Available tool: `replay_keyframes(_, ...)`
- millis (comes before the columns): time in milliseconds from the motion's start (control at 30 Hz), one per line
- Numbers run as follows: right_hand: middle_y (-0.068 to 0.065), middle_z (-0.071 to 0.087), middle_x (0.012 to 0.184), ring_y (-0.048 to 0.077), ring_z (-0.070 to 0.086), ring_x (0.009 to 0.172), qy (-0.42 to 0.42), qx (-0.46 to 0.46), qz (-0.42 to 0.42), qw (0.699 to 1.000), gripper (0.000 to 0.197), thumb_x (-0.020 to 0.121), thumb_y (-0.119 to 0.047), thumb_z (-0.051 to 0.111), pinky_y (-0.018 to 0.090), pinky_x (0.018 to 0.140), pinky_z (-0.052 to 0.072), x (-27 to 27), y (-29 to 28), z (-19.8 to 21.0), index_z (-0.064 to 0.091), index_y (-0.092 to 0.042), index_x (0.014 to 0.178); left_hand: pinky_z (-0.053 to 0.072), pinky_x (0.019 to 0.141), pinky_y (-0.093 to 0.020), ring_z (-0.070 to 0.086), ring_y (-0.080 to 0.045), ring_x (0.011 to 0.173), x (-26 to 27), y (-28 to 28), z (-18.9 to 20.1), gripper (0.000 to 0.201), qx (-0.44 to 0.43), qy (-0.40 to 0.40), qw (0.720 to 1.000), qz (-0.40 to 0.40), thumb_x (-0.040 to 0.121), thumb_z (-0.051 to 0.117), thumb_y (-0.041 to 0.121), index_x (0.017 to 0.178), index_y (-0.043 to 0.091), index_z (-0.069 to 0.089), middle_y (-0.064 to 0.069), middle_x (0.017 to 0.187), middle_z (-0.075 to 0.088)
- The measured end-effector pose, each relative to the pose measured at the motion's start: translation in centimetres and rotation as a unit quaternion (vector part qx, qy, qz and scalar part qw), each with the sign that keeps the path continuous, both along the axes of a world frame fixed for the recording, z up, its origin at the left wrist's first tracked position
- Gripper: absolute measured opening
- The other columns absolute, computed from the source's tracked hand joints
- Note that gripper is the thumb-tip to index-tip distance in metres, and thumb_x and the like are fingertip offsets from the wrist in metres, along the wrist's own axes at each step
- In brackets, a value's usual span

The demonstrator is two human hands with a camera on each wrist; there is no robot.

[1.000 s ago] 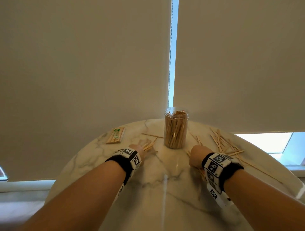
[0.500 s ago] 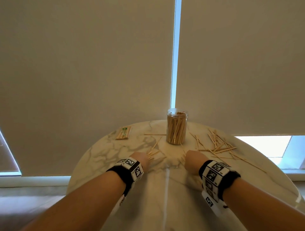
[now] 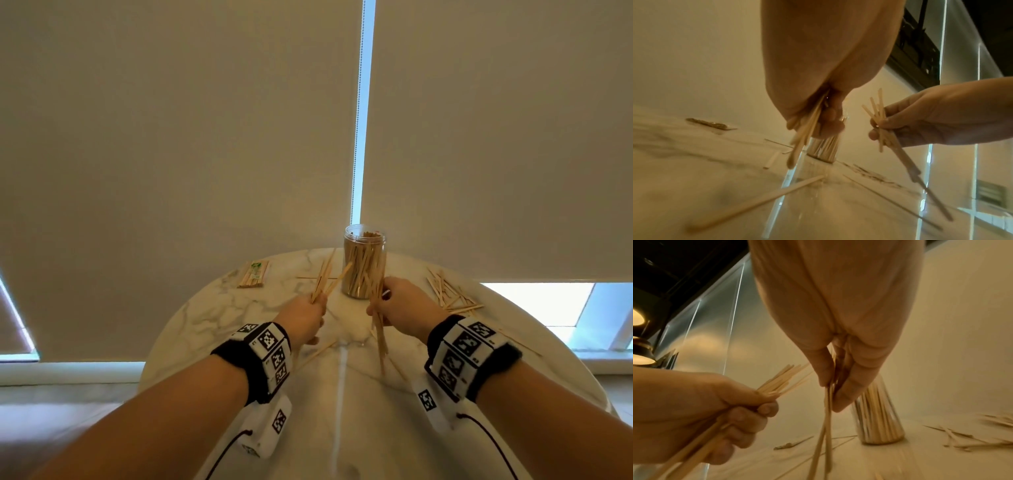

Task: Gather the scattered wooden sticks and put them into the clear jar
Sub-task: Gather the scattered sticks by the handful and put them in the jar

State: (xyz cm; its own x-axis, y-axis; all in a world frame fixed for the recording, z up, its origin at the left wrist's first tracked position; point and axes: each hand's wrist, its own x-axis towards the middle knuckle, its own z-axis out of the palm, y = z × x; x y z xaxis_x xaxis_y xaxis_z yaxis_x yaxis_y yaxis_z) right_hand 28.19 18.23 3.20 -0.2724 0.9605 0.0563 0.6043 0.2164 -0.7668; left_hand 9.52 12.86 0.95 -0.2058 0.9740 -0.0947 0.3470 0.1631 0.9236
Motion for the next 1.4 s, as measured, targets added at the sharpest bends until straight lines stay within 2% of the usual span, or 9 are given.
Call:
replay_keyframes(133, 0.003, 0.075, 0.088, 0.019, 0.074, 0.078, 0.116, 0.018, 0.035, 0.992, 0.03, 0.087, -0.013, 0.069, 0.044, 0.073, 0.063, -1.9, -0.8, 0.1, 0.056, -0.024, 0.111, 0.058, 0.077, -0.037, 0.066, -0.023, 0.086, 1.7, -0.5, 0.7, 0.025, 0.03, -0.116, 0.992, -0.024, 0.108, 0.037, 0.033, 0.109, 0.015, 0.055, -0.012, 0.101, 0.071)
replay_keyframes(300, 0.015, 0.074, 0.084, 0.023, 0.073, 0.076, 0.182, 0.004, 0.021, 0.983, 0.011, 0.088, -0.013, 0.073, 0.041, 0.078, 0.062, -3.3, -1.6, 0.3, 0.07, -0.004, 0.094, 0.057, 0.06, -0.039, 0.061, -0.025, 0.063, 3.4, -1.4, 0.8, 0.031, 0.079, -0.178, 0.98, -0.027, 0.109, 0.03, 0.03, 0.121, 0.01, 0.051, -0.017, 0.084, 0.064)
replay_keyframes(500, 0.008, 0.07, 0.087, 0.016, 0.059, 0.081, 0.151, -0.059, 0.082, 0.983, 0.014, 0.092, -0.018, 0.066, 0.031, 0.073, 0.053, -2.5, -2.5, 1.5, 0.079, -0.013, 0.092, 0.039, 0.046, -0.025, 0.041, -0.012, 0.053, 4.0, -2.6, 0.3, 0.032, 0.071, -0.116, 0.99, -0.039, 0.107, 0.036, 0.042, 0.12, 0.014, 0.048, -0.002, 0.074, 0.046)
replay_keyframes(633, 0.014, 0.071, 0.111, 0.024, 0.066, 0.092, 0.237, -0.133, 0.072, 0.96, 0.035, 0.097, -0.039, 0.059, 0.039, 0.086, 0.058, -2.2, -2.6, 2.8, 0.071, -0.01, 0.112, 0.035, 0.048, -0.028, 0.037, -0.012, 0.053, 2.9, -2.7, -0.1, 0.027, 0.04, -0.053, 0.996, -0.067, 0.106, 0.038, 0.038, 0.108, 0.013, 0.048, 0.001, 0.069, 0.043)
replay_keyframes(733, 0.016, 0.065, 0.11, 0.032, 0.068, 0.093, 0.339, -0.131, 0.04, 0.931, 0.052, 0.095, -0.058, 0.052, 0.052, 0.088, 0.058, -2.2, -2.2, 4.4, 0.057, -0.017, 0.126, 0.032, 0.048, -0.026, 0.033, -0.011, 0.052, 2.7, -3.2, -0.3, 0.021, -0.002, -0.046, 0.994, -0.096, 0.106, 0.039, 0.037, 0.102, 0.017, 0.045, 0.001, 0.07, 0.041)
replay_keyframes(867, 0.015, 0.068, 0.109, 0.023, 0.067, 0.087, 0.154, -0.02, 0.045, 0.987, 0.031, 0.104, -0.036, 0.043, 0.032, 0.073, 0.059, -2.4, -2.7, 4.3, 0.058, -0.012, 0.114, 0.046, 0.052, -0.028, 0.043, -0.01, 0.051, 3.1, -4.2, -0.1, 0.03, 0.001, 0.02, 0.99, -0.14, 0.104, 0.041, 0.048, 0.094, 0.02, 0.048, 0.0, 0.072, 0.046)
replay_keyframes(1000, 0.007, 0.07, 0.094, 0.016, 0.062, 0.082, 0.11, 0.038, 0.0, 0.993, 0.03, 0.102, -0.016, 0.04, 0.024, 0.064, 0.045, -1.8, -2.6, 4.0, 0.068, -0.005, 0.101, 0.056, 0.06, -0.032, 0.045, -0.009, 0.049, 3.2, -4.8, 0.4, 0.038, 0.012, 0.024, 0.987, -0.161, 0.101, 0.043, 0.054, 0.093, 0.017, 0.05, 0.001, 0.068, 0.046)
replay_keyframes(1233, 0.008, 0.075, 0.09, 0.015, 0.067, 0.077, 0.089, 0.0, 0.054, 0.995, 0.039, 0.103, -0.025, 0.04, 0.029, 0.072, 0.053, -2.5, -3.3, 3.4, 0.072, -0.005, 0.094, 0.043, 0.048, -0.027, 0.038, -0.009, 0.044, 4.7, -4.2, 1.3, 0.03, 0.011, -0.032, 0.985, -0.168, 0.104, 0.044, 0.045, 0.089, 0.018, 0.047, 0.002, 0.063, 0.042)
replay_keyframes(1400, 0.006, 0.07, 0.108, 0.022, 0.068, 0.098, 0.174, -0.044, 0.024, 0.983, 0.049, 0.096, -0.063, 0.042, 0.043, 0.091, 0.055, -2.1, -3.3, 2.8, 0.06, -0.021, 0.114, 0.038, 0.049, -0.026, 0.038, -0.009, 0.046, 4.5, -3.3, 1.6, 0.026, 0.025, -0.163, 0.981, -0.104, 0.105, 0.045, 0.041, 0.103, 0.016, 0.048, 0.003, 0.062, 0.042)
